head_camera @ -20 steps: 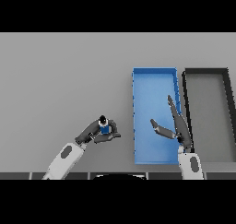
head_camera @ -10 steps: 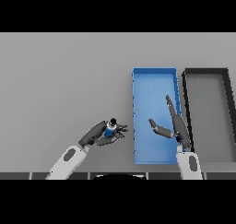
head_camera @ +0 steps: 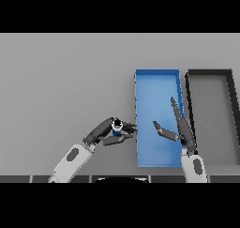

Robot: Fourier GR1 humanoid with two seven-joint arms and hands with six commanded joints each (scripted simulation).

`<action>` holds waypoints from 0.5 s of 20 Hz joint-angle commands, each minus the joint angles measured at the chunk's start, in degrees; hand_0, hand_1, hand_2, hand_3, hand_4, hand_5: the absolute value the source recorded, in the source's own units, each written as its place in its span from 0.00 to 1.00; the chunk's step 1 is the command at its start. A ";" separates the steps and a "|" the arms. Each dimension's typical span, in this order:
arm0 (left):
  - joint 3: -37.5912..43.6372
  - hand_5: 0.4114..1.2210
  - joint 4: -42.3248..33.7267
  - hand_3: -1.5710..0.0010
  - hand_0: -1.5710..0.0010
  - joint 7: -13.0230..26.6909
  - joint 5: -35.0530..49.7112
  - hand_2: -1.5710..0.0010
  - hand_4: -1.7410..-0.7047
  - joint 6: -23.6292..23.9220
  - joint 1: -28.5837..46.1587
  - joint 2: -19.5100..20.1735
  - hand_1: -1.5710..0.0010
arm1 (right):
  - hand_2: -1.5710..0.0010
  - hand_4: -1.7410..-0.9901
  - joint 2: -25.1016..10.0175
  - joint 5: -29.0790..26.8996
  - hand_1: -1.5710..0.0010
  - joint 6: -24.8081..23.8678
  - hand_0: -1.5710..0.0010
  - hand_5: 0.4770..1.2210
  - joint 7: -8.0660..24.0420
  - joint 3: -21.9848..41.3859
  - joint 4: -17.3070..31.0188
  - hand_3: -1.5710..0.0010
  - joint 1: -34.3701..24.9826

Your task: Pick up the blue pipe and place it into the blue bin.

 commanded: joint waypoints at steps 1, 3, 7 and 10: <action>0.66 1.00 0.26 0.00 0.00 1.09 0.17 0.00 0.26 -0.17 -0.72 0.01 0.00 | 1.00 0.82 0.06 0.19 1.00 0.09 1.00 0.12 0.00 0.22 -0.01 1.00 0.58; 0.54 1.00 0.05 0.00 0.00 2.71 0.43 0.00 0.26 -1.13 -1.63 -1.05 0.00 | 1.00 0.82 0.24 -0.02 1.00 -0.20 1.00 0.13 0.13 -0.14 0.70 1.00 -0.18; 0.37 1.00 -0.79 0.00 0.00 2.97 -0.49 0.00 0.26 -1.94 -0.21 -1.47 0.00 | 1.00 0.83 3.62 3.51 1.00 -4.93 1.00 0.14 -0.93 1.51 -3.61 1.00 6.63; 0.76 1.00 -0.70 0.00 0.00 3.01 -0.89 0.00 0.26 -2.52 0.40 -1.80 0.00 | 1.00 0.78 7.04 6.87 1.00 -9.59 1.00 0.14 -0.50 2.83 -7.28 1.00 12.81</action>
